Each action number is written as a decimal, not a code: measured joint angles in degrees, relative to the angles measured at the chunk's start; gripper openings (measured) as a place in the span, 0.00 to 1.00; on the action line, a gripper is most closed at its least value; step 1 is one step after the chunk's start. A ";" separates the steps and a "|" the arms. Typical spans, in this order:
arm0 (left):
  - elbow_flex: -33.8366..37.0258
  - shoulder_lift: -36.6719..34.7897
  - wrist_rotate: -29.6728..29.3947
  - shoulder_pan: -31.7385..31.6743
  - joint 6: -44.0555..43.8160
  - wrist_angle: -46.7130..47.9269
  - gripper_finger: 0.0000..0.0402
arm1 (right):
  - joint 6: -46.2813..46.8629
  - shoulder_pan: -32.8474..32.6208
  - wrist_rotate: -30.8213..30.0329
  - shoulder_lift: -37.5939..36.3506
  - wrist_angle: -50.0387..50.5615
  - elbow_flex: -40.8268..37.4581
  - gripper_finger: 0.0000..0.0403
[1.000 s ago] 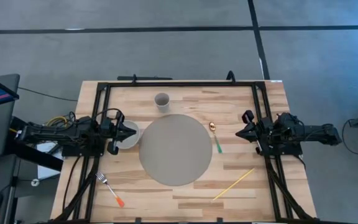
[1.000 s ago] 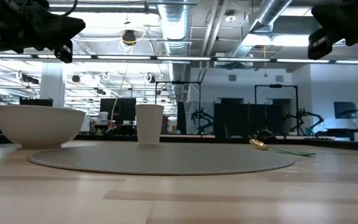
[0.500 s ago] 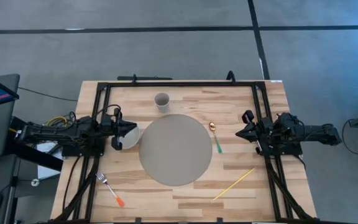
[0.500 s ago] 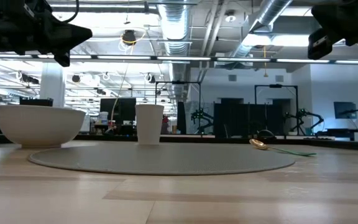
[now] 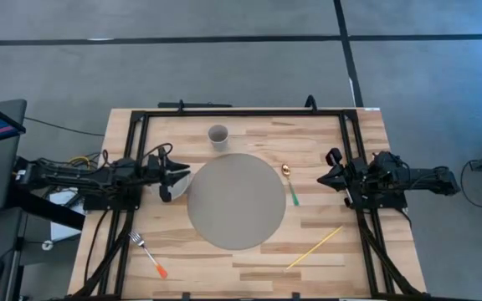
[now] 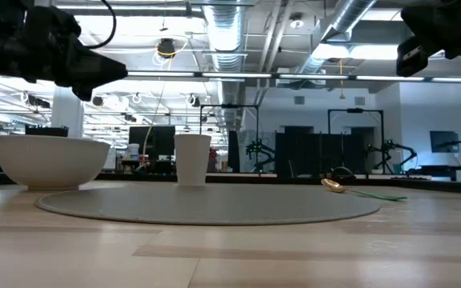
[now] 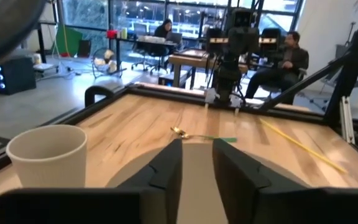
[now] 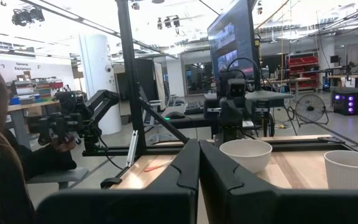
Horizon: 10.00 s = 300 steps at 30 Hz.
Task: Pick & Place Utensil
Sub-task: Put the gray bowl on the gray placemat, then put the green spoon into the gray bowl on the placemat
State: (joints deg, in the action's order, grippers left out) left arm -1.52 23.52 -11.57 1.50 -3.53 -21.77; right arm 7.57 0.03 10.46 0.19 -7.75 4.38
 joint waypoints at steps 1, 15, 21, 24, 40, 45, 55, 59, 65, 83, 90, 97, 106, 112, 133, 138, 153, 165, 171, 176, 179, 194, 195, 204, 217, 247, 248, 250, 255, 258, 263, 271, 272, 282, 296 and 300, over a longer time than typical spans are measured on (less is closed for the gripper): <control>0.00 0.28 0.00 0.00 -0.04 -0.16 0.26 | 0.00 0.00 0.00 0.01 0.00 0.00 0.00; -4.11 1.31 0.58 0.00 -1.87 -1.87 0.31 | 0.00 0.00 -0.01 0.00 0.00 0.00 0.00; -9.32 3.50 1.29 0.00 0.71 1.53 0.29 | 0.00 -0.01 0.00 0.00 0.00 0.00 0.00; -11.90 5.14 1.29 0.00 1.09 5.94 0.30 | 0.00 -0.02 -0.01 0.01 0.00 0.00 0.00; -20.15 13.42 6.98 0.04 -15.84 41.43 0.31 | -4.96 0.09 -0.02 0.07 -2.52 0.02 0.00; -21.42 15.03 8.43 1.07 -18.63 48.32 0.31 | -4.98 0.09 -0.02 0.07 -3.40 0.02 0.00; -21.53 19.67 7.92 6.20 -25.92 52.78 0.31 | -5.21 0.09 -0.04 0.07 -5.30 0.02 0.00; -21.53 22.66 4.76 6.86 -25.94 52.62 0.31 | -9.22 0.09 -0.02 0.07 -5.28 0.02 0.00; -21.53 27.25 2.27 6.88 -21.54 52.46 0.26 | -12.66 0.09 -0.03 0.07 -5.18 0.02 0.00; -38.57 33.92 1.36 10.19 -8.42 47.32 0.03 | -23.61 0.09 -18.37 0.22 -19.85 0.04 0.13; -45.21 50.38 10.28 10.25 5.09 39.38 0.03 | -19.98 0.10 -29.72 1.45 -20.39 4.42 0.23; -52.95 63.42 20.76 10.00 14.51 38.73 0.03 | -26.80 0.13 -31.12 11.72 -20.25 8.14 0.21; -54.07 68.99 25.77 12.35 15.19 36.13 0.03 | -30.16 1.21 -32.17 22.98 -25.55 11.55 0.20; -54.07 70.96 25.51 12.41 15.20 35.64 0.07 | -30.20 1.98 -32.18 24.22 -25.98 12.15 0.19; -54.01 67.38 21.23 11.93 13.57 33.30 0.39 | -30.01 5.27 -31.95 24.17 -25.94 12.15 0.19; -54.01 60.41 21.24 12.73 13.55 33.31 0.43 | -29.99 5.27 -31.93 24.17 -25.92 12.15 0.19; -45.08 40.27 16.23 15.59 0.16 33.30 0.39 | -25.51 5.27 -28.83 24.18 -25.92 12.15 0.19; -30.33 32.34 7.70 17.11 -12.00 32.69 0.38 | -17.88 2.27 -23.45 42.62 -18.89 23.56 0.19; -29.24 29.36 5.60 17.11 -12.00 31.27 0.38 | -6.91 -3.23 -37.82 51.51 2.05 32.51 0.19; -29.24 28.34 5.57 17.11 -11.91 30.39 0.38 | 10.48 -8.84 -40.80 57.54 13.42 34.25 0.19; -29.24 28.40 5.57 17.11 -11.82 30.41 0.38 | 20.21 -12.63 -41.13 61.30 20.30 34.23 0.19; -29.24 28.40 5.58 17.11 -11.76 30.24 0.38 | 54.39 -21.07 -46.98 82.64 37.49 34.23 0.19; -29.24 28.40 5.58 17.11 -11.76 30.26 0.38 | 55.37 -20.85 -46.35 83.69 37.17 34.23 0.19; -29.24 28.43 5.60 17.11 -11.76 30.24 0.38 | 58.99 -19.02 -45.15 87.27 36.63 34.18 0.19; -29.24 28.45 5.60 17.11 -11.76 30.22 0.38 | 58.31 -16.10 -43.30 91.90 34.57 34.18 0.19; -29.24 28.45 5.60 17.11 -11.78 30.20 0.38 | 41.27 -18.66 -35.45 79.11 28.07 42.64 0.00; -29.24 28.45 5.60 17.11 -11.78 30.18 0.38 | 38.64 -19.25 -35.26 79.83 26.61 44.44 0.00; -29.24 28.45 5.61 17.11 -11.78 30.12 0.38 | 34.69 -20.20 -34.79 81.64 26.57 48.62 0.00; -29.24 28.45 5.60 17.10 -11.78 29.78 0.38 | 26.75 -21.23 -34.61 89.37 32.71 61.48 0.00; -29.24 28.46 5.61 17.11 -11.78 29.51 0.38 | 23.17 -21.61 -33.68 96.04 44.94 71.15 0.00; -29.24 28.50 5.61 17.10 -11.78 29.36 0.38 | 21.80 -22.15 -31.57 107.08 67.67 90.91 0.00; -29.18 28.62 5.62 17.11 -11.96 29.14 0.38 | 14.66 -21.31 -23.41 118.92 72.63 105.34 0.00; -29.18 28.76 5.62 17.11 -11.96 28.97 0.38 | 14.52 -21.05 -23.16 119.71 72.71 105.50 0.00; -29.14 39.86 5.59 17.28 -9.52 16.93 0.35 | 14.39 -18.45 -20.79 120.86 73.30 105.35 0.00; -29.11 51.76 4.15 14.54 -10.86 12.60 0.02 | 14.36 -16.80 -17.52 123.84 74.75 105.23 0.00; -29.11 53.42 4.13 14.49 -10.79 12.62 0.02 | 14.34 -16.08 -17.52 123.64 74.78 105.24 0.00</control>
State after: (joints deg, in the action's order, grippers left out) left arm -30.63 76.94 -7.44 15.99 -14.32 -9.15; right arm 21.91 -16.05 -7.06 123.83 67.03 109.62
